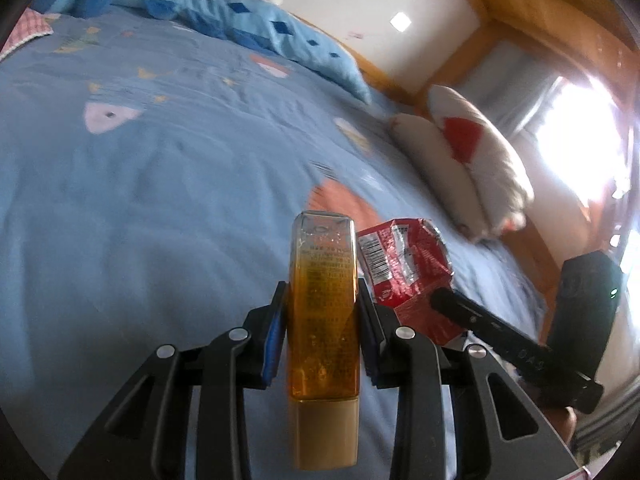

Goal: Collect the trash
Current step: 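Carry the bottle and chip bag to the yellow bucket and release both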

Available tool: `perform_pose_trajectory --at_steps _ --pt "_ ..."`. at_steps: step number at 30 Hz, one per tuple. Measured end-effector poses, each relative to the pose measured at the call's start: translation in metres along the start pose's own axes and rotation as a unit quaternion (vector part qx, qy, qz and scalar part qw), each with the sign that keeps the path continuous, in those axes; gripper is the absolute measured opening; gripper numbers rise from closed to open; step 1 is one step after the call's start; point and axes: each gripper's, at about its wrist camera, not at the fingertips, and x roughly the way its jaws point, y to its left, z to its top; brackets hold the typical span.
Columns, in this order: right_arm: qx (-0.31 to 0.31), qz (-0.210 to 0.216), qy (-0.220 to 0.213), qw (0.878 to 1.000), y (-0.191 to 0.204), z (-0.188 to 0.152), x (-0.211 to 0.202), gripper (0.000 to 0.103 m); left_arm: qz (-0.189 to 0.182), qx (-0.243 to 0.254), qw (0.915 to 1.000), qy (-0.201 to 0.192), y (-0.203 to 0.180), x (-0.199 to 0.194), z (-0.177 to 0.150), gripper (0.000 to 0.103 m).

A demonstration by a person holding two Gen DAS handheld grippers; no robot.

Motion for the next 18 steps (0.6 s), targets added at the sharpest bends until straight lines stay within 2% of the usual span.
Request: perform_pose_trajectory --at_steps 9,13,18 --pt "0.049 -0.044 -0.048 0.997 -0.052 -0.048 -0.107 0.01 -0.062 0.053 0.9956 0.046 -0.086 0.012 -0.048 0.033" --pt "0.081 -0.067 -0.08 0.991 -0.077 -0.072 -0.158 0.01 -0.096 0.084 0.9894 0.069 -0.134 0.022 -0.074 0.033" --pt "0.117 -0.096 -0.119 0.981 -0.106 -0.104 -0.218 0.01 -0.148 0.112 0.9769 0.105 -0.196 0.04 -0.107 0.033"
